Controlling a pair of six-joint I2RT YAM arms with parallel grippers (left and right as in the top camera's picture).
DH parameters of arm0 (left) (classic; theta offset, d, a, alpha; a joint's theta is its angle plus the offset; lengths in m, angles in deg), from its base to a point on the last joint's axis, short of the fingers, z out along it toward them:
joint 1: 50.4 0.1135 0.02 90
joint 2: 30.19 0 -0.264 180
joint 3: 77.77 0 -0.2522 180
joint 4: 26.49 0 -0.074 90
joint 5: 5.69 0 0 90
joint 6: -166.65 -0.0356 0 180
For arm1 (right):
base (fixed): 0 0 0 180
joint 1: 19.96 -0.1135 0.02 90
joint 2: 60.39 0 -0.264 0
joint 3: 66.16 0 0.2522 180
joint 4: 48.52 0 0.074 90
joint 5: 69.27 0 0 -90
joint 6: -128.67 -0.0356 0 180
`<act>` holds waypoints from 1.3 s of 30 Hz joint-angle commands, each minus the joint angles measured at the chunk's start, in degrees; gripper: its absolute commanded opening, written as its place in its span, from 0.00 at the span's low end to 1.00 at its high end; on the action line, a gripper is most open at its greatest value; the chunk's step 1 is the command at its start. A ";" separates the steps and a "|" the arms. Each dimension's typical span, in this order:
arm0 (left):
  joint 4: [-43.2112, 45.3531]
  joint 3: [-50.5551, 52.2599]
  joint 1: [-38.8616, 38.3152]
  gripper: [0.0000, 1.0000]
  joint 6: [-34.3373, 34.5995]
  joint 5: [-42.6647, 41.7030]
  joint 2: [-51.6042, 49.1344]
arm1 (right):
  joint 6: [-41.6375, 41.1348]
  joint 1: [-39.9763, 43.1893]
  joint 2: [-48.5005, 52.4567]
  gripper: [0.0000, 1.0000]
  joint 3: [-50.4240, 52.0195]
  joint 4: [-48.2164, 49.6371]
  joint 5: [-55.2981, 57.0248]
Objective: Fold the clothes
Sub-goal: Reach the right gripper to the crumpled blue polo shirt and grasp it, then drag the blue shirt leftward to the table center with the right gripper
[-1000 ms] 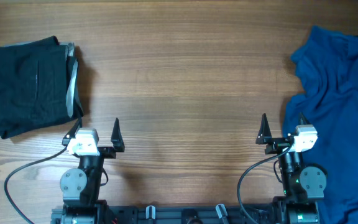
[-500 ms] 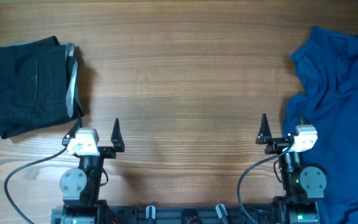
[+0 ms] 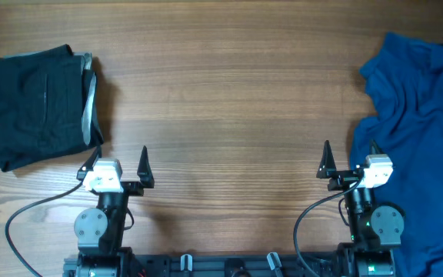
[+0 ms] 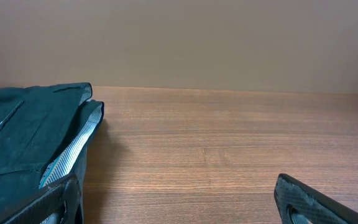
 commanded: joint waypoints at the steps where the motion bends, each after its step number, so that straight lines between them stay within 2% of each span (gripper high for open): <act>1: -0.57 0.04 -0.26 1.00 0.52 0.59 0.57 | -0.35 0.20 -0.72 1.00 0.09 0.04 -1.11; 4: -0.42 0.04 -0.26 1.00 -0.74 -0.13 0.57 | -0.39 0.20 -0.72 1.00 0.09 1.11 -6.01; 6: 0.37 0.04 -0.26 1.00 -0.72 -0.39 0.57 | -0.48 0.20 -0.72 1.00 -0.44 1.84 -13.97; 8: 4.68 0.02 -0.26 1.00 -0.70 -6.45 0.57 | -2.43 0.20 -0.55 1.00 -2.93 1.64 -18.10; 11: 14.16 -1.46 -0.26 1.00 -0.70 -11.06 0.57 | -9.81 0.20 1.90 1.00 -9.84 -1.66 -15.47; 13: 13.99 -5.09 -0.24 1.00 -0.72 -8.63 0.02 | -16.68 0.20 6.75 1.00 -17.03 -5.99 -11.69; 18: -1.88 -23.34 -0.24 1.00 -0.70 -5.29 -11.32 | -18.29 0.20 29.18 1.00 -34.80 -13.18 -14.38; 20: -9.42 -33.22 -0.26 1.00 -0.70 -4.42 -21.90 | -18.29 0.20 43.82 1.00 -47.58 -22.64 -19.65; 23: -20.06 -45.05 -0.26 1.00 -0.70 -5.03 -33.79 | -18.03 0.20 56.89 1.00 -61.02 -31.78 -21.24; 24: -25.07 -50.56 -0.26 1.00 -0.72 -5.01 -39.26 | -14.99 0.22 63.93 1.00 -68.15 -34.95 -21.40; 26: -32.09 -58.90 -0.26 1.00 -0.70 -5.07 -48.06 | -11.52 0.20 72.00 1.00 -75.60 -35.43 -25.20; 28: -38.21 -65.61 -0.26 1.00 -0.70 -6.64 -54.90 | -9.92 0.57 76.15 1.00 -77.88 -34.36 -22.84; 29: -41.42 -68.98 -0.26 1.00 -0.70 -7.65 -58.47 | -10.54 1.66 78.64 1.00 -78.07 -32.35 -18.16; 32: -47.67 -75.34 -0.26 1.00 -0.70 -13.64 -68.08 | -19.10 6.62 85.46 0.99 -78.07 -30.84 -6.93; 35: -47.76 -75.82 -0.26 1.00 -0.72 -16.92 -73.75 | -21.05 11.93 93.33 0.90 -78.07 -30.67 -4.70; 37: -47.10 -75.82 -0.26 1.00 -0.70 -17.16 -77.57 | -21.09 16.50 103.03 0.87 -78.07 -28.83 -4.00; 39: -45.81 -75.82 -0.26 1.00 -0.70 -19.41 -78.34 | -19.23 17.68 108.24 0.86 -78.07 -25.73 -3.89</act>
